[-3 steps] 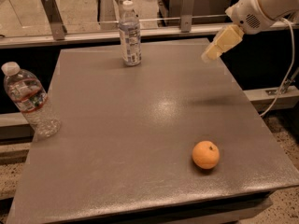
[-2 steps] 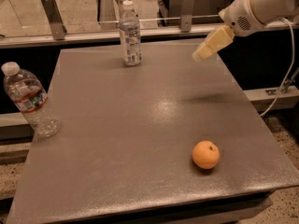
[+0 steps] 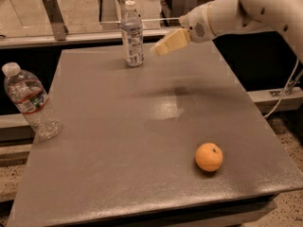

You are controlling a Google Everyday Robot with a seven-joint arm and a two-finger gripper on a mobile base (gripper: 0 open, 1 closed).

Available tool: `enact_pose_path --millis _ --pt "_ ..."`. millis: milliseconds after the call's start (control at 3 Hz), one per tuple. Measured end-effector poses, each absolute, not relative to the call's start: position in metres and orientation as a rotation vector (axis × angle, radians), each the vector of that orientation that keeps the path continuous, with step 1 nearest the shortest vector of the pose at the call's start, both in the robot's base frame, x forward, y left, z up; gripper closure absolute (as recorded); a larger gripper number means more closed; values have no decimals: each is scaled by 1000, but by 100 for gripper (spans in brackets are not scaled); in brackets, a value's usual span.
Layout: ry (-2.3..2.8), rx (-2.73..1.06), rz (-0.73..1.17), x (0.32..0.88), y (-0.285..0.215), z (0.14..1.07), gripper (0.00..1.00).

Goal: Move blue plastic bottle near orange

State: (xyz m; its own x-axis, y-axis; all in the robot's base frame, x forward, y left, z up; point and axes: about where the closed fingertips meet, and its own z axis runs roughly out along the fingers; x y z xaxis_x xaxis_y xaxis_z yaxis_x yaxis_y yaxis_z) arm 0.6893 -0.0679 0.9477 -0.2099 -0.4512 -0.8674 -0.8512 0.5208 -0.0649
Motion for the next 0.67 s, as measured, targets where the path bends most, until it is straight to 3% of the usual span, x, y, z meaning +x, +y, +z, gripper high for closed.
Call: enact_pose_path --millis 667 --pt "1646 -1070 645 737 14 926 0"
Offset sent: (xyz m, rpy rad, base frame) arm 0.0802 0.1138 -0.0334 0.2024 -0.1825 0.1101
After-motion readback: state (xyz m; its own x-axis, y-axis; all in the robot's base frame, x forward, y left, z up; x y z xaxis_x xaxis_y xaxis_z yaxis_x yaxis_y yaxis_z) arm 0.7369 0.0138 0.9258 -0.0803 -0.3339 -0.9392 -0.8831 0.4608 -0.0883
